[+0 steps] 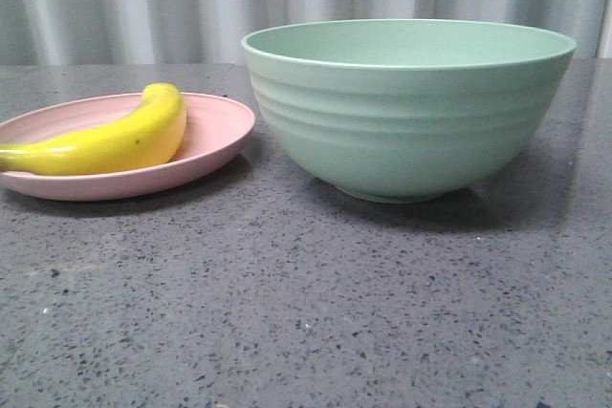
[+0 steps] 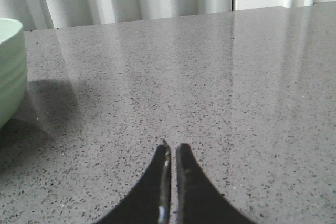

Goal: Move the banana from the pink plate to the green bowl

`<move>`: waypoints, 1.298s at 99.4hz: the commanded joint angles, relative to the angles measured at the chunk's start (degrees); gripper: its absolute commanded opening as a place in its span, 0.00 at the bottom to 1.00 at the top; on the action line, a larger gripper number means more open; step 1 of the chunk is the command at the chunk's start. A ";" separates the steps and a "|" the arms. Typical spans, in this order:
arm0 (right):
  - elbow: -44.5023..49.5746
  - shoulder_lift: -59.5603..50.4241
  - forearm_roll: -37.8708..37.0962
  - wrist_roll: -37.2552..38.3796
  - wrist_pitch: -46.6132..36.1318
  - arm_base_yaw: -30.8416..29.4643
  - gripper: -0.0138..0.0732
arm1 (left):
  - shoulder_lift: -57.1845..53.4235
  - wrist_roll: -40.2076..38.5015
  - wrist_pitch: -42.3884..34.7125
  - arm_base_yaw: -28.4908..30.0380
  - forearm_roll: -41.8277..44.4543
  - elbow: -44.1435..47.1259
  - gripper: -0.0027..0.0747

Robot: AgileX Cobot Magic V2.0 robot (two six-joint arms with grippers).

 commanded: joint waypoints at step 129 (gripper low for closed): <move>-23.15 27.81 7.47 -0.46 2.81 -0.34 0.08 | 25.95 -0.17 -19.84 -0.30 -2.14 -17.97 0.51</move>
